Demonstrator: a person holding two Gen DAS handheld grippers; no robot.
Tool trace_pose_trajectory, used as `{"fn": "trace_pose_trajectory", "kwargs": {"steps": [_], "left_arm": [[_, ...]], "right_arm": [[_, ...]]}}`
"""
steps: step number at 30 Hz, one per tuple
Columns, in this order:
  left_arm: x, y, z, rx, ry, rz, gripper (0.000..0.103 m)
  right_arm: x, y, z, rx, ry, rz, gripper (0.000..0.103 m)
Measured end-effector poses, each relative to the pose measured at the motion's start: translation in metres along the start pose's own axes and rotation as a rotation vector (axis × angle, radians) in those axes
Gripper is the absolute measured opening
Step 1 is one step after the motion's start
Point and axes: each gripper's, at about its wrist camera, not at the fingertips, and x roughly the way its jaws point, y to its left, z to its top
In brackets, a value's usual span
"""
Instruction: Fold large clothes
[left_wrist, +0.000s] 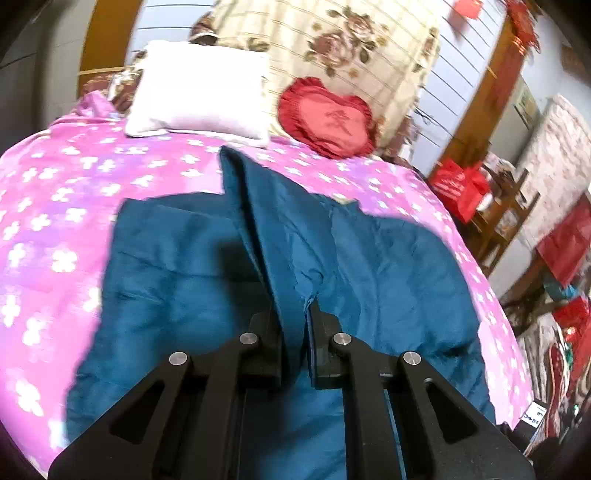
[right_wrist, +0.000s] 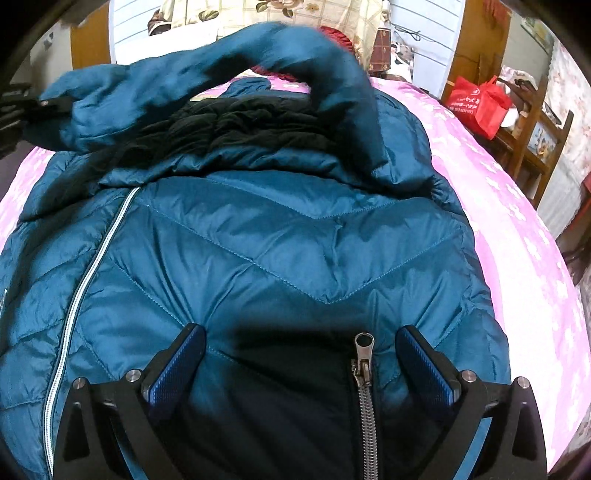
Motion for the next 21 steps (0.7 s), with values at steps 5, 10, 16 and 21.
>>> {"fn": "trace_pose_trajectory", "kwargs": {"steps": [5,10,16,21], "left_arm": [[-0.01,0.026,0.005,-0.027,-0.015,-0.007,0.007],[0.001,0.037,0.0,-0.019,0.017,0.048,0.007],[0.033,0.055,-0.027,-0.014,0.112,0.09,0.012],[0.019,0.074,-0.034,-0.055,0.068,0.119,0.045]], "right_arm": [[0.002,-0.002,0.0,0.004,0.002,0.005,0.103],[0.002,-0.002,0.0,0.005,0.002,0.006,0.103],[0.006,-0.008,0.001,0.019,0.014,0.032,0.103],[0.008,-0.012,0.002,0.029,0.028,0.059,0.103]]}}
